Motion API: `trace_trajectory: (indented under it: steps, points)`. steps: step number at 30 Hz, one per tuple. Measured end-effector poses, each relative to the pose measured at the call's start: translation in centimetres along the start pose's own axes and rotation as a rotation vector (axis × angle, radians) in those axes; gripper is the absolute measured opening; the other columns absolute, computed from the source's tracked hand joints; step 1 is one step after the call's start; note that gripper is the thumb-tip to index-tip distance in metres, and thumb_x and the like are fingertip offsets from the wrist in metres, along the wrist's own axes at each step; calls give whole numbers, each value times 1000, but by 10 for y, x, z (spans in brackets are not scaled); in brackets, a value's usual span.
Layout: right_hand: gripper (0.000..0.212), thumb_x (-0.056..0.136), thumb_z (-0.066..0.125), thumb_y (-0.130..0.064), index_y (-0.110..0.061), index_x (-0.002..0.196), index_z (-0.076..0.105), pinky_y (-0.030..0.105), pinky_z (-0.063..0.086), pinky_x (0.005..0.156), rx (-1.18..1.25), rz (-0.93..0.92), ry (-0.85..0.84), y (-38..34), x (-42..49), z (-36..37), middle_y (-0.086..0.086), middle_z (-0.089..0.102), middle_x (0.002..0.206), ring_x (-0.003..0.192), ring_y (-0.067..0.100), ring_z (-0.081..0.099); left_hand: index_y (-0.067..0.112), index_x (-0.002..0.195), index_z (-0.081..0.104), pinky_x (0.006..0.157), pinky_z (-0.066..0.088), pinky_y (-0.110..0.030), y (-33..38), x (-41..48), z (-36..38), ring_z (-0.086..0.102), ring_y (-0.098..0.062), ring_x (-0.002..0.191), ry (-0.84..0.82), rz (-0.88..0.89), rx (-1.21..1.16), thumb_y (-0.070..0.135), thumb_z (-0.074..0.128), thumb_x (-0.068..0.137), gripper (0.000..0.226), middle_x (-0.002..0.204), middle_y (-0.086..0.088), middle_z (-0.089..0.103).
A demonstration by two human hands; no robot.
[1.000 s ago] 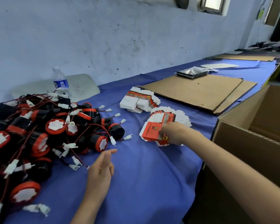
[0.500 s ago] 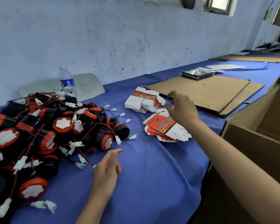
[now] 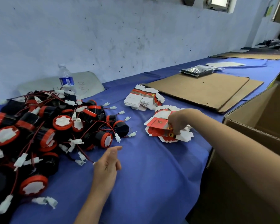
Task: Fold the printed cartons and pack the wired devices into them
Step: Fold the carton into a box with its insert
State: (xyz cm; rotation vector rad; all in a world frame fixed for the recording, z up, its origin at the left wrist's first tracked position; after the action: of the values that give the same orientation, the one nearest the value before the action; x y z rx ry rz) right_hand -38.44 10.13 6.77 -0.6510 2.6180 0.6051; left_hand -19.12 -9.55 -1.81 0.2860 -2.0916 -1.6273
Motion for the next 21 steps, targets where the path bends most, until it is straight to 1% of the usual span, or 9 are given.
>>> trace_trajectory:
  steps: [2,4,6,9,13,15,17,19,21]
  points:
    - [10,91,48,-11,-6,86,55,31,41,68,-64,-7,53,0,-5,-13,8,59,90,81,25,51,36,100,67,46,34,-16,-1,0,-1,39,-7,49,-4,-2,-3,55,35,89,39,56,3,52]
    - [12,95,43,-13,-8,87,49,29,42,66,-83,-6,141,0,-14,-32,4,50,82,76,23,51,38,98,67,47,34,-14,-1,0,0,40,-5,49,-6,0,-10,54,35,90,37,56,3,53]
    - [11,96,44,-16,-9,96,54,23,45,53,-39,0,274,4,-26,-58,1,49,75,63,18,52,38,98,67,47,35,-14,-1,0,0,41,-5,49,-7,3,-16,56,35,89,37,56,3,53]
    - [5,85,62,-14,-10,84,59,25,42,48,19,104,511,23,-50,-107,2,59,67,62,20,59,35,100,67,46,34,-15,-1,0,0,40,-5,48,-13,19,-15,57,36,87,40,56,3,54]
    - [5,85,62,-9,-5,88,59,22,39,46,545,35,787,52,-72,-147,5,60,57,50,20,53,31,107,66,46,36,-14,-2,2,3,41,-6,47,-3,17,-35,58,37,85,45,58,3,57]
    - [15,93,57,-16,-4,85,59,17,39,38,1007,-173,731,41,-77,-137,4,57,46,38,14,49,31,117,61,55,44,-15,2,3,3,50,-8,50,25,24,-99,62,41,86,48,66,3,64]
    - [29,100,50,-23,-2,80,58,14,37,37,1234,-344,612,4,-73,-103,0,52,42,34,8,45,41,128,48,70,51,-22,3,4,1,64,-14,64,74,18,-183,70,46,87,51,84,5,70]
    - [37,102,45,-26,6,90,59,18,44,46,1361,-473,465,-47,-57,-61,1,52,46,36,8,47,49,134,34,80,50,-19,4,4,-4,68,-11,87,142,-7,-236,70,42,88,51,112,10,67]
    - [33,102,47,-26,3,94,60,31,53,61,1486,-523,300,-92,-36,-17,9,53,58,46,17,52,46,142,29,93,42,-10,6,3,-12,54,3,115,223,-22,-251,64,33,90,55,141,13,47]
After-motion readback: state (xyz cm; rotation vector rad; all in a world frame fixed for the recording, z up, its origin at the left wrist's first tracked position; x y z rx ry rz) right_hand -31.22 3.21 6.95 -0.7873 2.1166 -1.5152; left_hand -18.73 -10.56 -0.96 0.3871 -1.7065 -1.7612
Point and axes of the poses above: each hand's wrist, its own x-axis towards the middle knuckle, its own z-axis out of the palm, y = z × x, the point moved 5 cm from there along x, towards the middle knuckle
